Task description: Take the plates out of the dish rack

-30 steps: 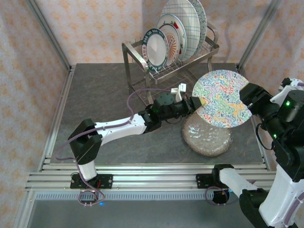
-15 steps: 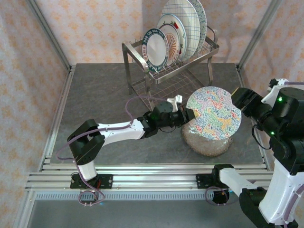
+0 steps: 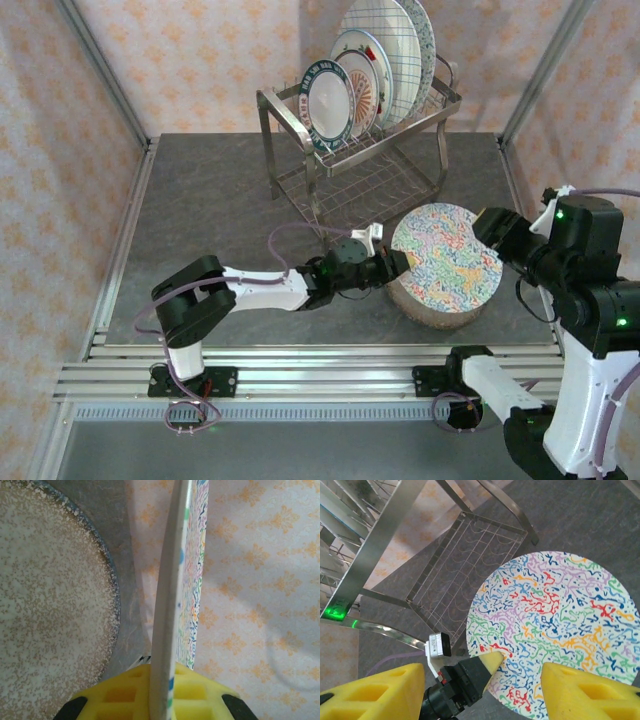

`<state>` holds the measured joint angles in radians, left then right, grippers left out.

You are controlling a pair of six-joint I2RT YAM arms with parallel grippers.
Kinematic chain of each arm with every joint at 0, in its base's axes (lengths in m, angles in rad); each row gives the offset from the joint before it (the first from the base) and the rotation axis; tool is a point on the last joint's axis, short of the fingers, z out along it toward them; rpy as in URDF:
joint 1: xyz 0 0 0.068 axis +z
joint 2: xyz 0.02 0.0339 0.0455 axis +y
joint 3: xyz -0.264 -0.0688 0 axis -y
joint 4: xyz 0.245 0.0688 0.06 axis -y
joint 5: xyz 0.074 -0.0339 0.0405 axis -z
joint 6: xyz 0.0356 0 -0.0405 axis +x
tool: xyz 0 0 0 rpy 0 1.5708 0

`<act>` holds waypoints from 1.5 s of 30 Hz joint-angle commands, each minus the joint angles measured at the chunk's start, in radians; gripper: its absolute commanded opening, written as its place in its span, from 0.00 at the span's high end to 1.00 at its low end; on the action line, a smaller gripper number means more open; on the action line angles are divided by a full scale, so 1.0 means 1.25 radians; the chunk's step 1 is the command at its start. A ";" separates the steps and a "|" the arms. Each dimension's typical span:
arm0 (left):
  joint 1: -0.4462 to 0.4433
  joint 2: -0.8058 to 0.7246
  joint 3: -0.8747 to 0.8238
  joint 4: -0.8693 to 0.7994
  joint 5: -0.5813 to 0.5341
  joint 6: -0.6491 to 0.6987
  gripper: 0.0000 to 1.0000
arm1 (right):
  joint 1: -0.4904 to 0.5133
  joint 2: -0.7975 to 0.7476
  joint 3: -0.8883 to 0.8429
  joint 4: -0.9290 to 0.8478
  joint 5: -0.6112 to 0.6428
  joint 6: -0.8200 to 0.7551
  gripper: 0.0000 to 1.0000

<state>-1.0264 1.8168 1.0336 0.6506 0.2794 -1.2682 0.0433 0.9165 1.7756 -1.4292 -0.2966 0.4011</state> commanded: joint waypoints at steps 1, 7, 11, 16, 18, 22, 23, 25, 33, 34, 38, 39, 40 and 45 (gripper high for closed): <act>-0.010 0.026 -0.012 0.141 -0.045 -0.034 1.00 | 0.003 -0.019 -0.027 0.003 0.005 0.036 0.38; -0.014 0.061 -0.010 0.156 -0.061 -0.045 1.00 | 0.003 -0.022 -0.036 0.004 0.001 0.036 0.39; -0.017 0.088 -0.011 0.156 -0.069 -0.061 1.00 | 0.003 -0.025 -0.049 -0.002 0.007 0.034 0.39; -0.018 0.104 -0.003 0.125 -0.075 -0.067 1.00 | 0.003 -0.032 -0.071 0.023 0.006 0.047 0.39; -0.019 0.111 0.003 0.114 -0.073 -0.070 1.00 | 0.003 -0.031 -0.077 0.032 0.001 0.052 0.39; -0.019 0.121 0.008 0.099 -0.073 -0.075 1.00 | 0.003 -0.032 -0.080 0.039 -0.001 0.049 0.39; -0.019 0.125 0.009 0.099 -0.071 -0.077 1.00 | 0.003 -0.031 -0.082 0.040 -0.001 0.047 0.39; -0.019 0.135 0.011 0.101 -0.069 -0.081 1.00 | 0.003 -0.032 -0.085 0.038 -0.001 0.046 0.39; -0.019 0.162 0.034 0.091 -0.062 -0.080 1.00 | 0.003 -0.034 -0.096 0.038 -0.003 0.050 0.39; -0.018 0.165 0.036 0.090 -0.060 -0.080 1.00 | 0.003 -0.034 -0.097 0.038 -0.004 0.051 0.39; -0.019 0.178 0.044 0.088 -0.057 -0.083 1.00 | 0.003 -0.033 -0.100 0.041 -0.005 0.051 0.39; -0.018 0.180 0.045 0.089 -0.057 -0.083 1.00 | 0.003 -0.032 -0.099 0.044 -0.006 0.050 0.39; -0.018 0.181 0.046 0.087 -0.056 -0.083 1.00 | 0.003 -0.032 -0.099 0.044 -0.006 0.050 0.39; -0.017 0.192 0.055 0.078 -0.050 -0.084 1.00 | 0.003 -0.031 -0.101 0.046 -0.009 0.050 0.39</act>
<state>-1.0420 2.0510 1.0550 0.6975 0.2199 -1.3643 0.0433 0.8833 1.6573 -1.4044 -0.3073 0.4530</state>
